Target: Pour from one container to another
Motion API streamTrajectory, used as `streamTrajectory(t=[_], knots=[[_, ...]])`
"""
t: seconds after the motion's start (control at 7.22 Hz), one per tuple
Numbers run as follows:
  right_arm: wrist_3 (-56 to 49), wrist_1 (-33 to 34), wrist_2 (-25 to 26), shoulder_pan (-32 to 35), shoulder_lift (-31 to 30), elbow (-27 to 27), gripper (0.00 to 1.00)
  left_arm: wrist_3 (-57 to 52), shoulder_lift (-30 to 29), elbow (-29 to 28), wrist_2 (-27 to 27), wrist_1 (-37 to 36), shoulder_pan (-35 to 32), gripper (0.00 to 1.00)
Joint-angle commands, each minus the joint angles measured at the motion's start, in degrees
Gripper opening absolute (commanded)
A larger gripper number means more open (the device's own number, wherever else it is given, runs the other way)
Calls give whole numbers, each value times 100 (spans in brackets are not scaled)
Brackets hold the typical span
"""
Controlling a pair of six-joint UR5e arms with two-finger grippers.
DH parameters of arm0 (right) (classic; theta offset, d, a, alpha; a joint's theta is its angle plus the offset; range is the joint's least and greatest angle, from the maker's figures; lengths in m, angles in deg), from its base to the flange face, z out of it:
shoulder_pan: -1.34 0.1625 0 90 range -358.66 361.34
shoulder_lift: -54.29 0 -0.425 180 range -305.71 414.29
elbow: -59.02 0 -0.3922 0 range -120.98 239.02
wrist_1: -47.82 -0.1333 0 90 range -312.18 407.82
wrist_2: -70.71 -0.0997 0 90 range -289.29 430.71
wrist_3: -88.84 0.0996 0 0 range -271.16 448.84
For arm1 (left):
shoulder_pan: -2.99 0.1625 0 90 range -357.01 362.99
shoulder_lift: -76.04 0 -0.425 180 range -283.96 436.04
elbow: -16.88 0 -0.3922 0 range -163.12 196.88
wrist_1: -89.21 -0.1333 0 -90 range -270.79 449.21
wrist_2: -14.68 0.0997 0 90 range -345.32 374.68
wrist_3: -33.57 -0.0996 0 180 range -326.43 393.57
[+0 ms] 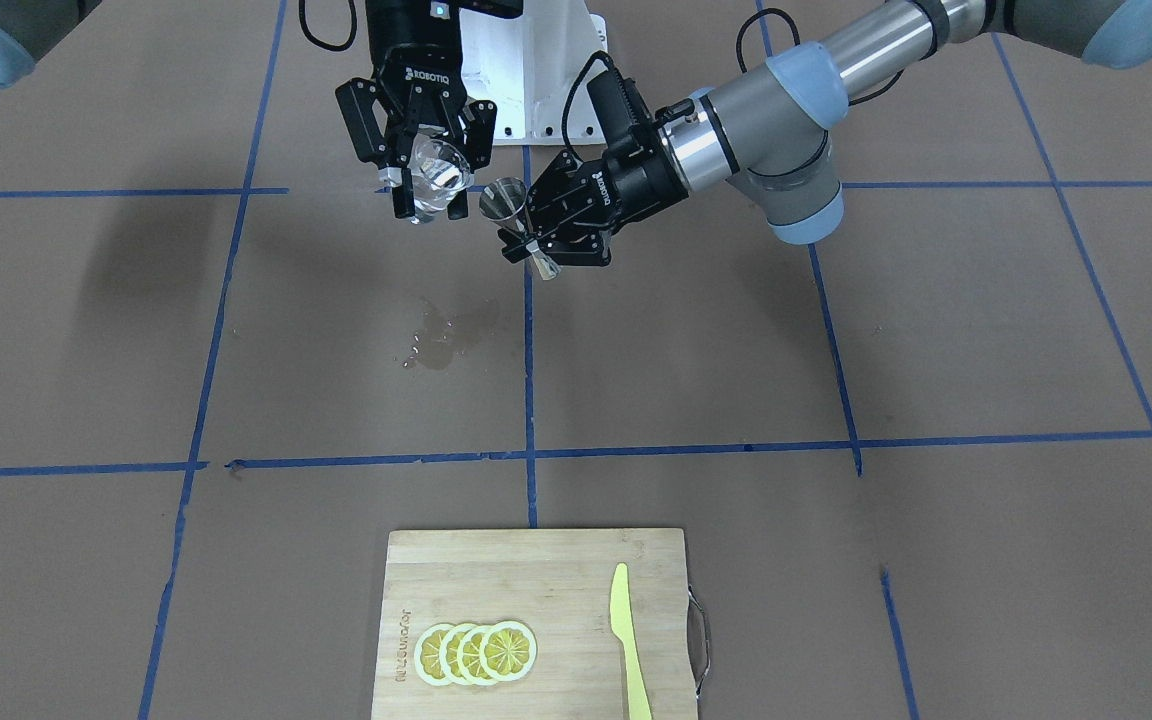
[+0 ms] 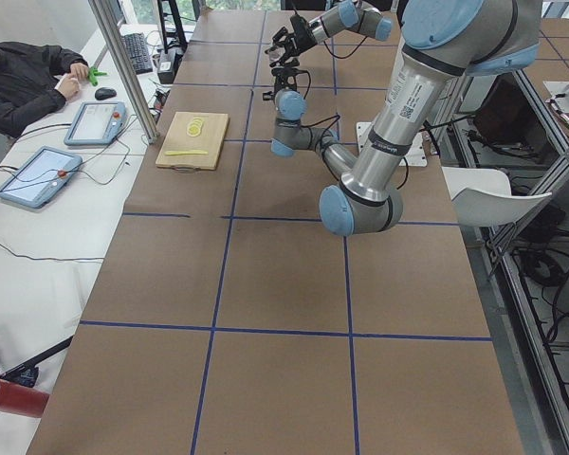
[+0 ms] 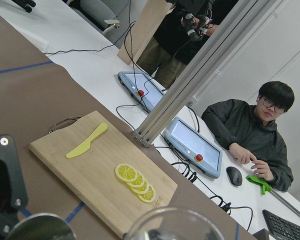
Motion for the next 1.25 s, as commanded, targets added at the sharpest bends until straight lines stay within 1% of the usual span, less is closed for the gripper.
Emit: streamTrajectory(t=[0.0,0.55,0.69,0.83,1.11], knots=[[-142,89,137,-52,10,61,0,0,0,0,-5,0,3,0],[-195,99,331,-176,28,114,0,0,0,9,-5,0,21,0],[-282,281,357,-176,176,184,0,0,0,9,-5,0,21,0],[-291,779,444,-176,430,193,0,0,0,9,-5,0,21,0],[-291,881,480,-202,433,184,0,0,0,9,-5,0,21,0]])
